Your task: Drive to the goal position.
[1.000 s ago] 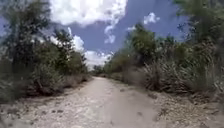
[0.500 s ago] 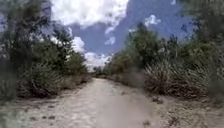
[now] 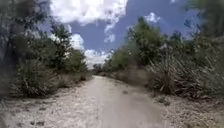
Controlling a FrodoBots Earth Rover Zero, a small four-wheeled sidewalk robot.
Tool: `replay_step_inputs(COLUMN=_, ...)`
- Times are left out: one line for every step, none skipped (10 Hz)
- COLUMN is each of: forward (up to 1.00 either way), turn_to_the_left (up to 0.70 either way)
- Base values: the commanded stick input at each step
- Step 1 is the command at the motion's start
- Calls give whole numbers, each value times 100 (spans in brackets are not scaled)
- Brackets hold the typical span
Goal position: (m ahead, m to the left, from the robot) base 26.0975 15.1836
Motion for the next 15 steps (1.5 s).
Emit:
replay_step_inputs(forward=45, turn_to_the_left=0)
replay_step_inputs(forward=45, turn_to_the_left=0)
replay_step_inputs(forward=45, turn_to_the_left=0)
replay_step_inputs(forward=45, turn_to_the_left=0)
replay_step_inputs(forward=45, turn_to_the_left=0)
replay_step_inputs(forward=45, turn_to_the_left=0)
replay_step_inputs(forward=45, turn_to_the_left=0)
replay_step_inputs(forward=45, turn_to_the_left=0)
replay_step_inputs(forward=45, turn_to_the_left=0)
replay_step_inputs(forward=45, turn_to_the_left=14)
replay_step_inputs(forward=45, turn_to_the_left=27)
replay_step_inputs(forward=45, turn_to_the_left=27)
replay_step_inputs(forward=45, turn_to_the_left=27)
replay_step_inputs(forward=45, turn_to_the_left=27)
replay_step_inputs(forward=45, turn_to_the_left=27)
